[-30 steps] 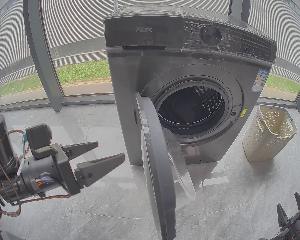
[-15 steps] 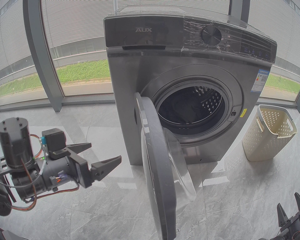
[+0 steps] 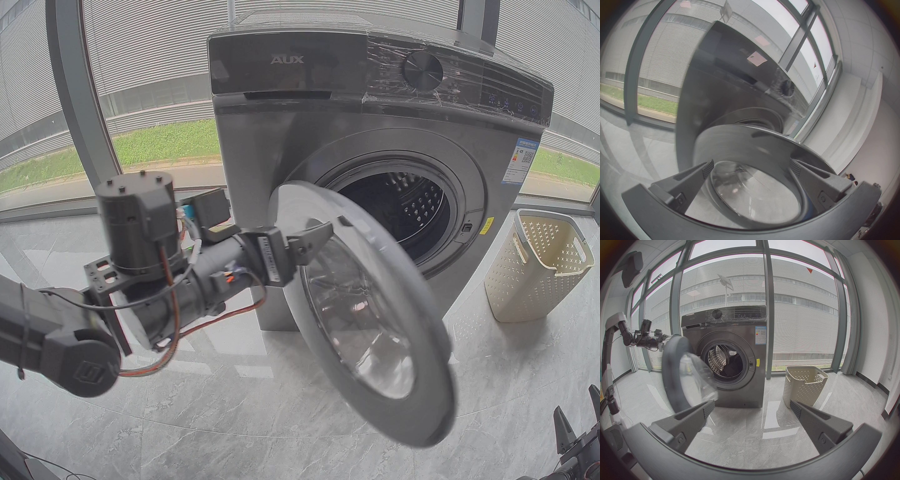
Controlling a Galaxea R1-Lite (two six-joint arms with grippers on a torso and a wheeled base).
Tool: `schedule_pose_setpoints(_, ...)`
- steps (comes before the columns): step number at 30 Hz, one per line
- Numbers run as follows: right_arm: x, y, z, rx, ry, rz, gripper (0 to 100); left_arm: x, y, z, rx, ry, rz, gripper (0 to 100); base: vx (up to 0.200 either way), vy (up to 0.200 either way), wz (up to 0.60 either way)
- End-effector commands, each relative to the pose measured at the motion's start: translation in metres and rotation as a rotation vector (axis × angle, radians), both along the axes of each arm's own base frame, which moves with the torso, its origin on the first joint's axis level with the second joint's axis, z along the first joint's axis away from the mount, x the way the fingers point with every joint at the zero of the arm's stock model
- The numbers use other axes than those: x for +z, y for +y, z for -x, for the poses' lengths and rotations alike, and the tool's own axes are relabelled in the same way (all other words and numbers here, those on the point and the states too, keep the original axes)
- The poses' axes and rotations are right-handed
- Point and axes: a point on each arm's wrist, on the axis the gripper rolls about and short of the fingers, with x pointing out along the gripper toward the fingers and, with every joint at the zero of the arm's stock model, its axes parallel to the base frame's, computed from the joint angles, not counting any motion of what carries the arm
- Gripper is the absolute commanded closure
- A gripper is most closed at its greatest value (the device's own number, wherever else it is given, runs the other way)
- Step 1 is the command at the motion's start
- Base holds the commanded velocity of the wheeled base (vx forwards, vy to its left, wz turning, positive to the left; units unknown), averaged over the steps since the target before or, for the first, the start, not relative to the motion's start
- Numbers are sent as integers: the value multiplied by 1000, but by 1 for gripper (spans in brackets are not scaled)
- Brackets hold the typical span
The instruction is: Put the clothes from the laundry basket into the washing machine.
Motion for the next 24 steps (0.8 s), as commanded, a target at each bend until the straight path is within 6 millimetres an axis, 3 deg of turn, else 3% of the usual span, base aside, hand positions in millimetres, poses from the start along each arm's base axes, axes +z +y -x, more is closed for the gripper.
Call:
schedule_pose_setpoints(1,-2,0,-1,0,8,0,0,-28,-30,-17,-10,56,-17,0,0,0,0)
schedule_pose_setpoints(4,-2,0,-1,0,8,0,0,-31,-24,-11,-5,72,-32,0,0,0,0)
schedule_pose_setpoints(7,-2,0,0,0,6,0,0,-24,-6,9,18,61,-46,0,0,0,0)
schedule_pose_setpoints(12,-2,0,0,0,6,0,0,-21,38,56,52,8,-108,0,0,0,0)
schedule_pose_setpoints(13,-2,0,-1,0,8,0,0,-19,57,74,62,-22,-121,0,0,0,0)
schedule_pose_setpoints(16,-2,0,-1,0,8,0,0,-17,90,106,94,-79,-143,0,0,0,0)
schedule_pose_setpoints(20,-2,0,-1,0,8,0,0,-13,120,133,142,-144,-153,0,0,0,0)
schedule_pose_setpoints(24,-2,0,0,5,-2,-1,0,-24,144,150,216,-157,-182,0,0,0,0)
